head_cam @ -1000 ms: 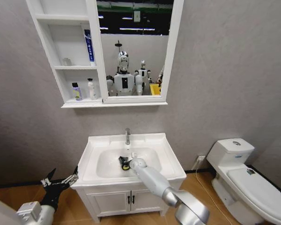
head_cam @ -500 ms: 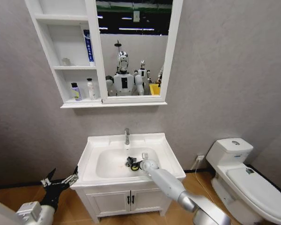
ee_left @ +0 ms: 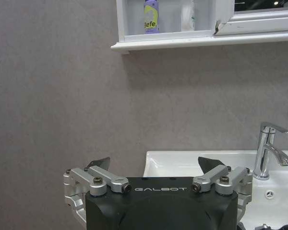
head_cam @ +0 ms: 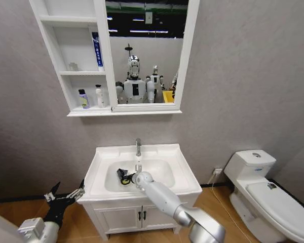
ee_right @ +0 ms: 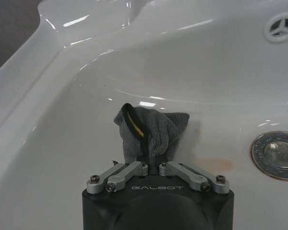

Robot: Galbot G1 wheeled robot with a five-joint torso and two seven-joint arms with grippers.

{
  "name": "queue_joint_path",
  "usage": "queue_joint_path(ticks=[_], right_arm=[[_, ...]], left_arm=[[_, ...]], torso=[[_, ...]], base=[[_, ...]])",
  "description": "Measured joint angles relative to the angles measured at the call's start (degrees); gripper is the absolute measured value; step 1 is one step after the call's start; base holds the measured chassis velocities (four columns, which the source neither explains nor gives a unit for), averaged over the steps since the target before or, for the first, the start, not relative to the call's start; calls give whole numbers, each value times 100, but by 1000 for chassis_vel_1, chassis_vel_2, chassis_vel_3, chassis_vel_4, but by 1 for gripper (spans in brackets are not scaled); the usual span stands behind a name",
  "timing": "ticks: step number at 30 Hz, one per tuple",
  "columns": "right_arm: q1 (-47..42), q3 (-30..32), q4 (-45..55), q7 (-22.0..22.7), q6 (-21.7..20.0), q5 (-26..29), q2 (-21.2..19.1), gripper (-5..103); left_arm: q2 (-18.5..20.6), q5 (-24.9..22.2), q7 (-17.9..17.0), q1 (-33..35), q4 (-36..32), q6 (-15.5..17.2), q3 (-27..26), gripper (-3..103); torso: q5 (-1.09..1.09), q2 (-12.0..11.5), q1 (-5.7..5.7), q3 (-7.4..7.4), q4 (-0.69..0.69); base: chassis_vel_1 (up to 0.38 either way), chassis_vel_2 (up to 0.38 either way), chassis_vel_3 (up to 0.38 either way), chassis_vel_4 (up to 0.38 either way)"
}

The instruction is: Move facial cleanser and shampoo from washbasin to cabinet, then wipe washbasin with towel.

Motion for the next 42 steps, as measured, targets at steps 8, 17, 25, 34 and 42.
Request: queue_joint_path(ticks=[8, 17, 25, 34, 42], right_arm=[[-123, 154, 33, -9, -41, -37, -303, 5], [-18, 328, -114, 101, -213, -242, -628, 5], [132, 242, -489, -71, -80, -365, -361, 5], [136, -21, -392, -364, 78, -259, -11, 5], [91, 155, -517, -215, 100, -505, -188, 5]], left_arm=[[0, 0, 1, 0, 0, 0, 0, 100], [0, 0, 1, 0, 0, 0, 0, 100], [0, 0, 1, 0, 0, 0, 0, 100], [0, 0, 1, 0, 0, 0, 0, 100], [0, 0, 1, 0, 0, 0, 0, 100]], torso=[[2, 0, 0, 0, 0], [3, 0, 0, -1, 2], [0, 0, 0, 0, -2], [1, 0, 0, 0, 3], [4, 0, 0, 0, 5]], base=[[0, 0, 0, 0], [0, 0, 0, 0], [0, 0, 0, 0], [0, 0, 0, 0], [0, 0, 0, 0]])
